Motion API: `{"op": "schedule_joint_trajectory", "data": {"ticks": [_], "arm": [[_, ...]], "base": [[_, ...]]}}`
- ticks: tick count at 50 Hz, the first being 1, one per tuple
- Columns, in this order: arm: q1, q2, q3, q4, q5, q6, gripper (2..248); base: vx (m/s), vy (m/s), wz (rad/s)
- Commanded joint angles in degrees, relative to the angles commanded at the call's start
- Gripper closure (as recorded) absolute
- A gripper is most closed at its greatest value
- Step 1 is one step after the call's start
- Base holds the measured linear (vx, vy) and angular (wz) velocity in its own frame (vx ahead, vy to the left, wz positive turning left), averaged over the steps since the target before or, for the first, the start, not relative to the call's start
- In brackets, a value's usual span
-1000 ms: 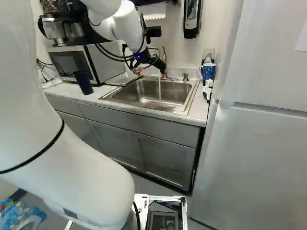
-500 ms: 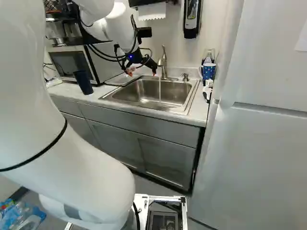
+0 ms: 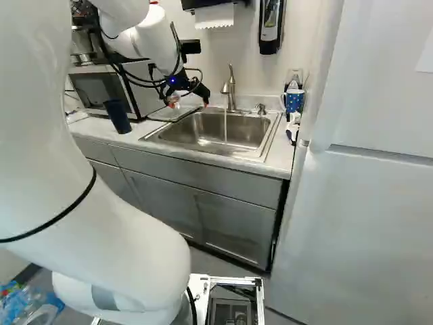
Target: Rinse the cup and place it in the tray
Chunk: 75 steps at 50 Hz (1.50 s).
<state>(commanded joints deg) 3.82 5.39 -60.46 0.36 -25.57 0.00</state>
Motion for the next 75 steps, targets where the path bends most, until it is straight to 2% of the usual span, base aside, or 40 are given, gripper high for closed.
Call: {"op": "schedule_joint_trajectory", "data": {"ticks": [75], "arm": [[14.4, -4.4, -4.3, 0.0, 0.0, 0.0, 3]], "base": [[0.000, 0.000, 0.000]]}}
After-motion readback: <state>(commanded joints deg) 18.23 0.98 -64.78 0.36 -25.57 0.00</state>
